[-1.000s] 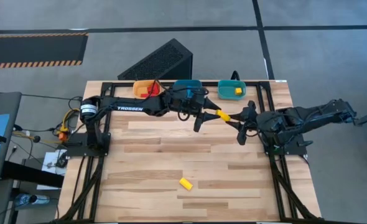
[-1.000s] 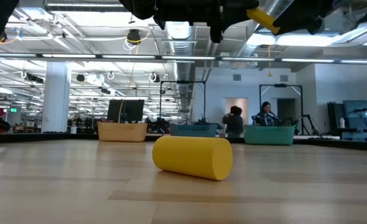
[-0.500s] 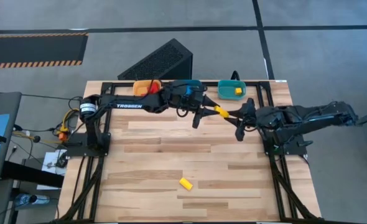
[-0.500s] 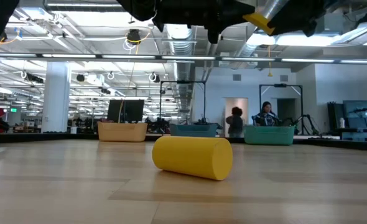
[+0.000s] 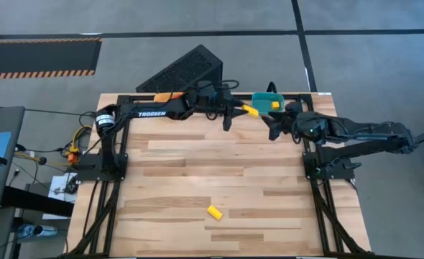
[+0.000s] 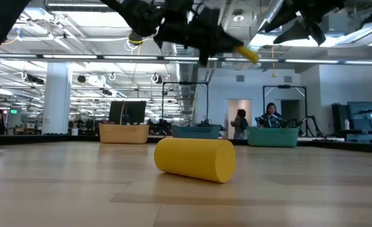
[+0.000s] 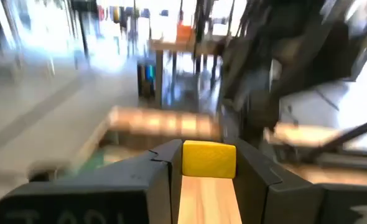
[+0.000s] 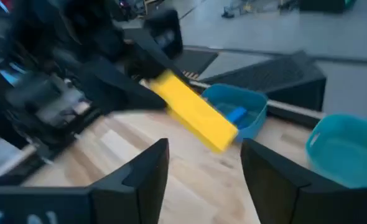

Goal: Sort & place blocks by color
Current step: Put the right yellow block into the light green container

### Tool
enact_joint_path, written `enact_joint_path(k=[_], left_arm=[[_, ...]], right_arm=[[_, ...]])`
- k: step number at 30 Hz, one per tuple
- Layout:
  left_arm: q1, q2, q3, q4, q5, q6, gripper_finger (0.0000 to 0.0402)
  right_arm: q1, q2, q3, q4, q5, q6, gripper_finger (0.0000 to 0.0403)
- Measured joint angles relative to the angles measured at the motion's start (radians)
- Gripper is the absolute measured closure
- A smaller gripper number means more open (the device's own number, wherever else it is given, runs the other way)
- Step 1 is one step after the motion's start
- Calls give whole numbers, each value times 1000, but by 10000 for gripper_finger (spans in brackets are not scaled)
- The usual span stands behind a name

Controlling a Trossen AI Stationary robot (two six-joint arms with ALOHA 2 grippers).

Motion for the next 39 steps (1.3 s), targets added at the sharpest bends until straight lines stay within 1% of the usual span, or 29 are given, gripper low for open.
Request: enact_joint_path(k=[1, 4, 6, 9, 12, 18, 22, 26, 29, 34, 39], left_arm=[[12, 11, -5, -18, 6, -14, 323], [36, 79, 10, 23, -25, -1, 323], [50, 128, 54, 48, -32, 9, 323], [74, 212, 155, 45, -12, 1, 322], [87, 316, 266, 29, 6, -13, 320], [102, 470, 507, 20, 26, -80, 320], [105, 560, 641, -63, 41, -81, 320], [105, 618, 749, -133, 42, -80, 320], [105, 640, 777, -165, 41, -81, 319], [106, 641, 781, -193, 20, -82, 319], [112, 641, 780, -257, 3, -82, 319]], right_arm=[[-8, -4, 0, 2, -3, 25, 182], [-33, -8, 0, 18, -19, 51, 177], [-44, -7, 0, 14, -19, 51, 178], [-56, -2, 0, 7, -15, 58, 184], [-57, 5, 1, 9, -16, 115, 192], [-16, 15, 1, -31, -20, 189, 207], [6, 14, 1, -76, -15, 228, 217], [11, 14, 1, -107, -15, 263, 225], [10, 14, 1, -107, -15, 269, 229], [11, 14, 1, -108, -16, 284, 232], [11, 32, 0, -109, -17, 289, 232]])
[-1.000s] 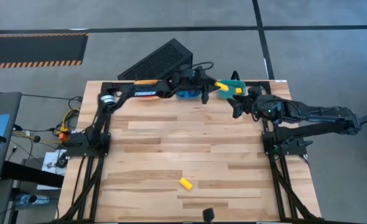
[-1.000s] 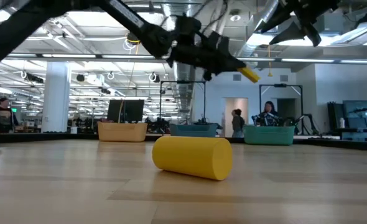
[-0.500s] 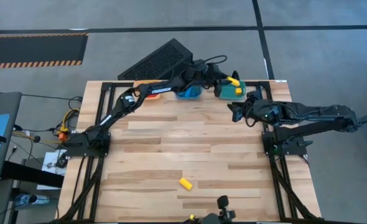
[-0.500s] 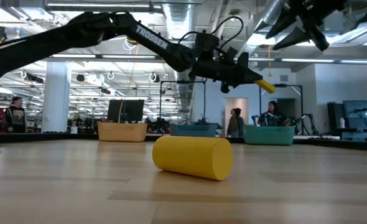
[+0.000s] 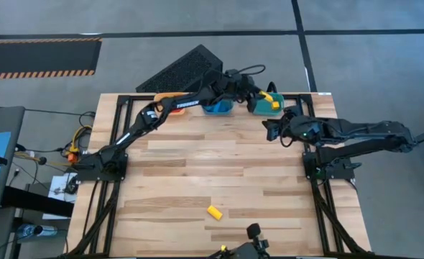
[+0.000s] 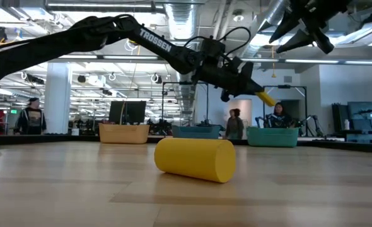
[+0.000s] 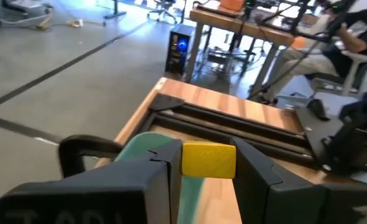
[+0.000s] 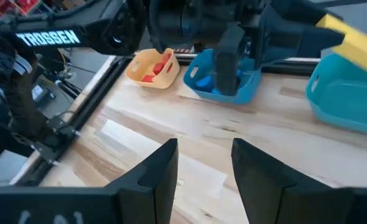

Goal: Sort & place blocks by color
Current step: Put the right yellow block into the light green container

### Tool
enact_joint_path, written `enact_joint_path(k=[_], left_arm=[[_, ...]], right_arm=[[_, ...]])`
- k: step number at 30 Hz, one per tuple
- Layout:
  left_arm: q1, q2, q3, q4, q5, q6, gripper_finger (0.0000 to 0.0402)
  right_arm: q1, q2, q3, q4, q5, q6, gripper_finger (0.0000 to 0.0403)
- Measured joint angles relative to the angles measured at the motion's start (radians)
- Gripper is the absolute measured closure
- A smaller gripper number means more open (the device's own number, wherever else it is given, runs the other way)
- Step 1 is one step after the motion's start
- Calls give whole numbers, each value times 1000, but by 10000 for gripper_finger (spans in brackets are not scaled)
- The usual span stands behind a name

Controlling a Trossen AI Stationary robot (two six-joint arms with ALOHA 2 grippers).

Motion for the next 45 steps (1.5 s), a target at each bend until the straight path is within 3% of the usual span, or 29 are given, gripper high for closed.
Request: enact_joint_path(k=[4, 9, 21, 29, 33, 39, 45], left_arm=[[2, 0, 0, 1, -15, 0, 319], [4, 0, 0, -1, -4, -14, 319], [-1, 0, -1, -135, -23, 5, 319], [0, 0, -1, -139, -47, 55, 319], [1, 0, -1, -141, -116, 56, 319], [9, 0, -1, -155, -131, 17, 319], [8, 0, -1, -138, -181, -17, 288]], right_arm=[[-12, 24, -1, 92, -27, 45, 233], [-55, 22, 0, 271, -207, -97, 233], [53, 73, 0, -11, -219, 84, 263], [61, 114, 0, 2, -215, 101, 285], [45, 100, 0, 9, -198, 115, 286], [84, 18, 0, 0, -35, 160, 286], [69, -56, 0, 0, -3, 156, 286]])
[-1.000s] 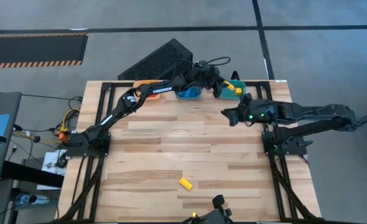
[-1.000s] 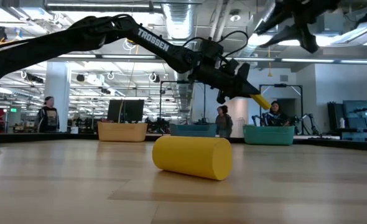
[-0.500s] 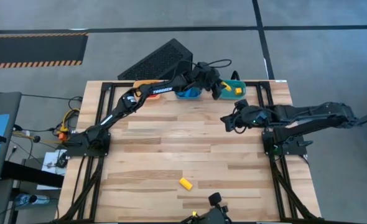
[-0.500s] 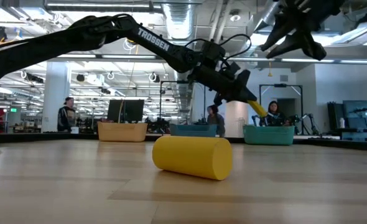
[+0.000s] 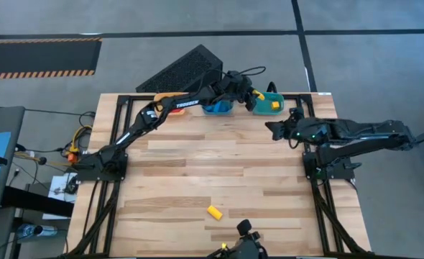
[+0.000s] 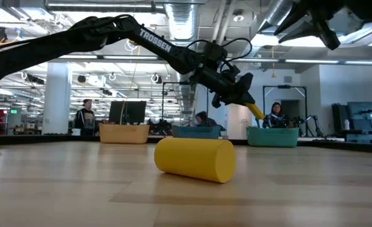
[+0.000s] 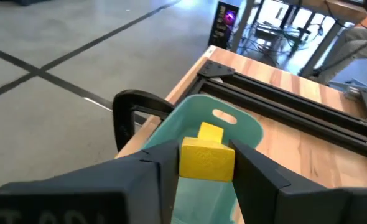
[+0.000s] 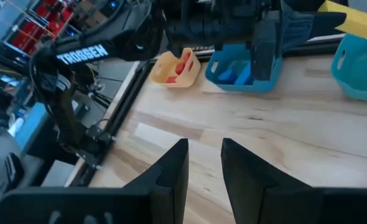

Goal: Sort & place blocks by color
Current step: Put the right yellow block into the light green container, then put the yellow block into the light green container

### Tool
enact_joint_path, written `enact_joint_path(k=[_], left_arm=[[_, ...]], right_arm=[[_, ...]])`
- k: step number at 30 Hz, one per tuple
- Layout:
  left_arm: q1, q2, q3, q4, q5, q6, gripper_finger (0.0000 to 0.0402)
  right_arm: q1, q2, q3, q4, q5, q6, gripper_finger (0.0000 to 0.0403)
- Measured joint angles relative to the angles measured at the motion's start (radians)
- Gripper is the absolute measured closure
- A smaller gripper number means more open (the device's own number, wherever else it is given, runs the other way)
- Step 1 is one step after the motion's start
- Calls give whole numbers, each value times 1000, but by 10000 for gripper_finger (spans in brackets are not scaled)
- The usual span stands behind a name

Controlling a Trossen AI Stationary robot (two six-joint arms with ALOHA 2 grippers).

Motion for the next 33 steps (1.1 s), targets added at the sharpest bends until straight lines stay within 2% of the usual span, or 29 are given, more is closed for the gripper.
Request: enact_joint_path(k=[7, 12, 17, 21, 26, 30, 33], left_arm=[[0, -1, 0, 0, -19, 3, 209], [6, -8, 10, -21, 48, 25, 187], [4, -32, 116, -85, 81, 18, 200], [-3, -96, 95, -85, 65, 39, 224], [-4, -186, 94, -206, 71, 39, 243], [-7, -231, 96, -286, 103, 39, 251], [-27, -245, 93, -344, 90, 65, 260]], right_arm=[[-7, -18, 0, 4, 1, 2, 286], [-3, -9, 0, -14, -2, -23, 286], [21, -12, 0, -95, -2, 2, 286], [60, -10, 0, -163, -3, 5, 286], [91, -13, -27, -209, -4, 4, 286], [100, -17, -59, -201, -50, -1, 286], [114, -2, -94, -186, -89, -1, 286]])
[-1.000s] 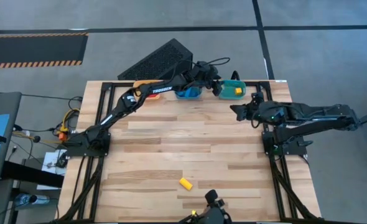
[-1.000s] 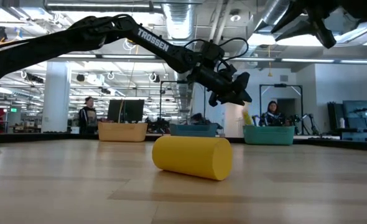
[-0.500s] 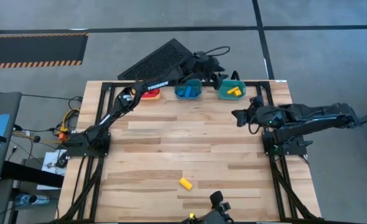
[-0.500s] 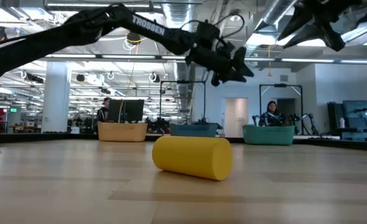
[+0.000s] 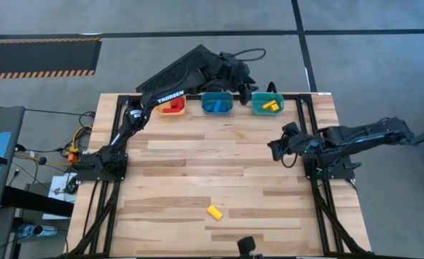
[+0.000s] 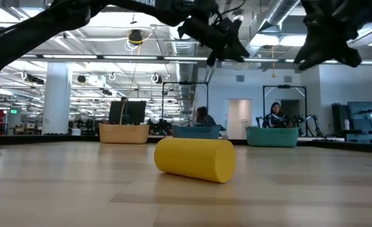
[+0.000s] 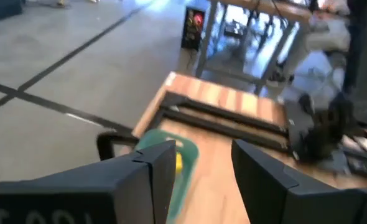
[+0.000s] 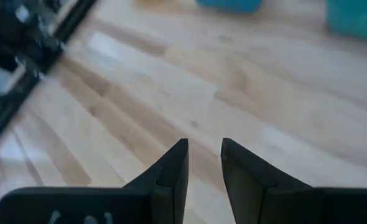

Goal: Sort & place blocks by color
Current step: Put the yellow block into the light green container

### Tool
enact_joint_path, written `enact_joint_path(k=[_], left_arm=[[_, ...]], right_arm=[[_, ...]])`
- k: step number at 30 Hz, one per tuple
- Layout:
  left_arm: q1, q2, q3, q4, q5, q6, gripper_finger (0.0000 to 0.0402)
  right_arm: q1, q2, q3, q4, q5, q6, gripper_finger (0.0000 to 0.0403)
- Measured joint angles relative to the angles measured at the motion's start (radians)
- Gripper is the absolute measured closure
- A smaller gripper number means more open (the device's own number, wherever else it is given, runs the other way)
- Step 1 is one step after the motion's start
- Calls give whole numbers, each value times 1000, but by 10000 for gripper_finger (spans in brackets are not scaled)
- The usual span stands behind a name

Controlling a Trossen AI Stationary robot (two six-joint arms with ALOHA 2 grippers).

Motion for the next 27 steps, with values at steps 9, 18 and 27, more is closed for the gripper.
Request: enact_joint_path(k=[9, 18, 27], left_arm=[[-102, -33, 0, -35, -56, -23, 277], [-178, -37, -139, 179, -80, -178, 278], [-198, -235, -529, 475, -198, -239, 278]], right_arm=[[86, 43, -47, 31, -56, -16, 286], [161, 44, -46, -10, -53, -48, 286], [220, 42, -46, -19, -46, -13, 286]])
